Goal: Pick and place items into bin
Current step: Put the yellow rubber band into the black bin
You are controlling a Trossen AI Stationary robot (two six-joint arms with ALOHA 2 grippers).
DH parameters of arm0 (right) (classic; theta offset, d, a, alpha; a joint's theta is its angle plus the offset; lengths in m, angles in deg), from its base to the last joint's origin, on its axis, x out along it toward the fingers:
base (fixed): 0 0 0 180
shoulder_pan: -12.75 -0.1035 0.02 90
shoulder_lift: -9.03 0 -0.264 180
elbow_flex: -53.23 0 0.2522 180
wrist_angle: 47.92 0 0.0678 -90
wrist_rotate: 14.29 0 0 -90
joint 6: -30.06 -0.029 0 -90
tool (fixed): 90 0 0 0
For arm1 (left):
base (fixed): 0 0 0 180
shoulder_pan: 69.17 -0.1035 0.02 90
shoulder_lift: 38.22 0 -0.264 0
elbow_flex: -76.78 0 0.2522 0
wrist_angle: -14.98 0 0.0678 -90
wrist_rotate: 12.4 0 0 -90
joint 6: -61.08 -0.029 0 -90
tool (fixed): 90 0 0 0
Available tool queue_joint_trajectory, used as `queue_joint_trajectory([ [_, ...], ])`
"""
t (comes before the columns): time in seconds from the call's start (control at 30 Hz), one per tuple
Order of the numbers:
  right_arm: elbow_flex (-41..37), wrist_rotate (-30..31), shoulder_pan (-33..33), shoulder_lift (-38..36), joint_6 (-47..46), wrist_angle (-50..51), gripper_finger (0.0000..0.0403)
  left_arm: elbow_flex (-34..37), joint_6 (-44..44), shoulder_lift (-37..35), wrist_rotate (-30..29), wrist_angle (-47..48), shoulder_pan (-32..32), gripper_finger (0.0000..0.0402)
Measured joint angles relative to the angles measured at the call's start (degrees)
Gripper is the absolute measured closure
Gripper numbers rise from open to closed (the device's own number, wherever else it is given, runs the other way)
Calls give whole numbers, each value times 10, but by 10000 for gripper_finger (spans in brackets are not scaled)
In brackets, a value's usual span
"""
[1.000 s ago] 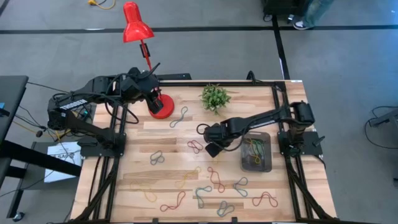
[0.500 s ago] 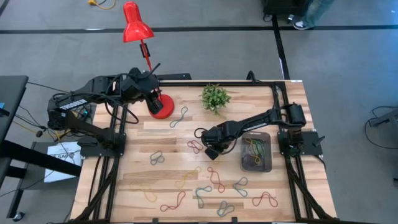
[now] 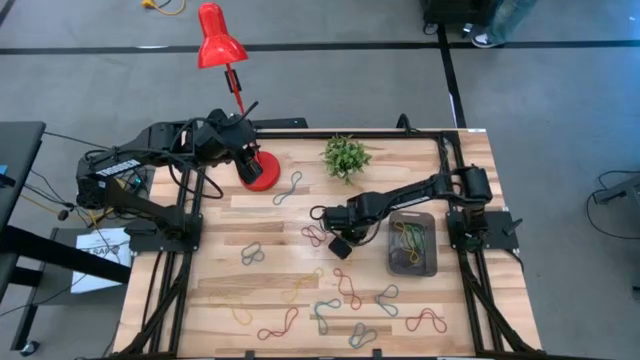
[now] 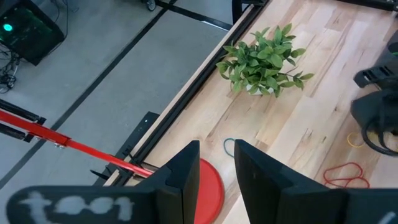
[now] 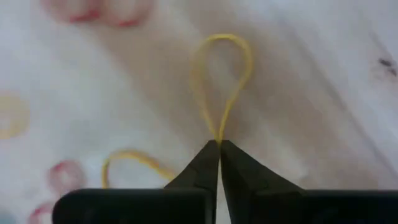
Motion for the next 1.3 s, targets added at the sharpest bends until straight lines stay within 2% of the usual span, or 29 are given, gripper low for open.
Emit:
queue_joint_trajectory([
  [0.27,104,3,4,-114,19,151,401,0,6,0,0,0,0,310],
  [0.4,149,14,-8,-188,-18,223,402,0,6,0,0,0,0,310],
  [0.53,154,60,-34,-249,-102,316,402,0,6,0,0,0,0,310],
  [0.67,152,98,-75,-282,-250,468,402,0,6,0,0,0,0,310],
  [0.7,143,100,-86,-286,-281,475,402,0,6,0,0,0,0,310],
  [0.83,82,102,-121,-316,-341,415,402,0,6,0,0,0,0,310],
  [0.97,14,89,-139,-310,-381,405,403,0,6,0,0,-3,0,310],
  [1.1,-53,47,-141,-307,-388,365,403,0,2,0,-1,-4,0,310],
  [1.3,-130,52,-133,-304,-411,252,403,0,-1,0,-1,-4,0,310],
])
